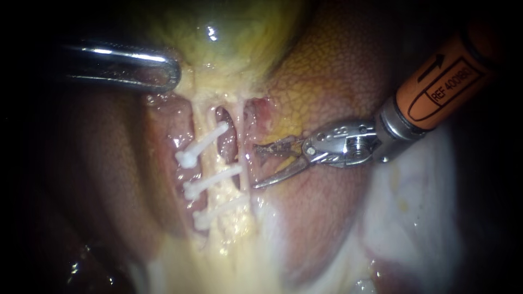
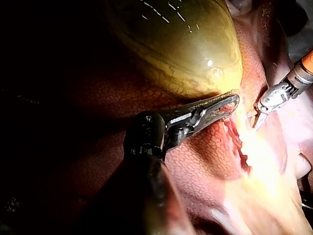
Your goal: Go to the cutting position left tube
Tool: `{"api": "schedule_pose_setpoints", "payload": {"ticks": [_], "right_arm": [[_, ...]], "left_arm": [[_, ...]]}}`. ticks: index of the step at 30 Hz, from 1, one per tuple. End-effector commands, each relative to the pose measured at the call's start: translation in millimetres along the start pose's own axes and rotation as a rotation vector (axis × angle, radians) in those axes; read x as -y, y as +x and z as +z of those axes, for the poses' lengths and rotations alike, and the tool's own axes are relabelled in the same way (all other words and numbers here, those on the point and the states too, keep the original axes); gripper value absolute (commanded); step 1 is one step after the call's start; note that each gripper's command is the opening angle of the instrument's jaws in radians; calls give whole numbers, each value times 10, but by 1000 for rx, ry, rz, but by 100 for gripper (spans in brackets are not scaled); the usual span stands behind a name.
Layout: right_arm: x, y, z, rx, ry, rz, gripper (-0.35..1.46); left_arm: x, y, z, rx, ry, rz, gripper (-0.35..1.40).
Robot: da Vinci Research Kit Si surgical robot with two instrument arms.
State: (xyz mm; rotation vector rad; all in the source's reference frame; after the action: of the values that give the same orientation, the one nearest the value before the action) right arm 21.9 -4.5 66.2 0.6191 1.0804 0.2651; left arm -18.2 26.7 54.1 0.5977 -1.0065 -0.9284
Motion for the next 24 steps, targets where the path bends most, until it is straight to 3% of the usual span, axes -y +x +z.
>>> {"api": "schedule_pose_setpoints", "payload": {"ticks": [1, 10, 24], "right_arm": [[0, 0, -2, 0, 2, -1, 116], [17, 16, -36, -3, 24, 26, 116], [62, 57, -64, -6, 86, 35, 117]], "left_arm": [[0, 0, 0, 0, 0, 0, -35], [0, 1, 0, 0, 0, 1, -35], [-1, 2, 0, 0, 1, 2, -35]]}}
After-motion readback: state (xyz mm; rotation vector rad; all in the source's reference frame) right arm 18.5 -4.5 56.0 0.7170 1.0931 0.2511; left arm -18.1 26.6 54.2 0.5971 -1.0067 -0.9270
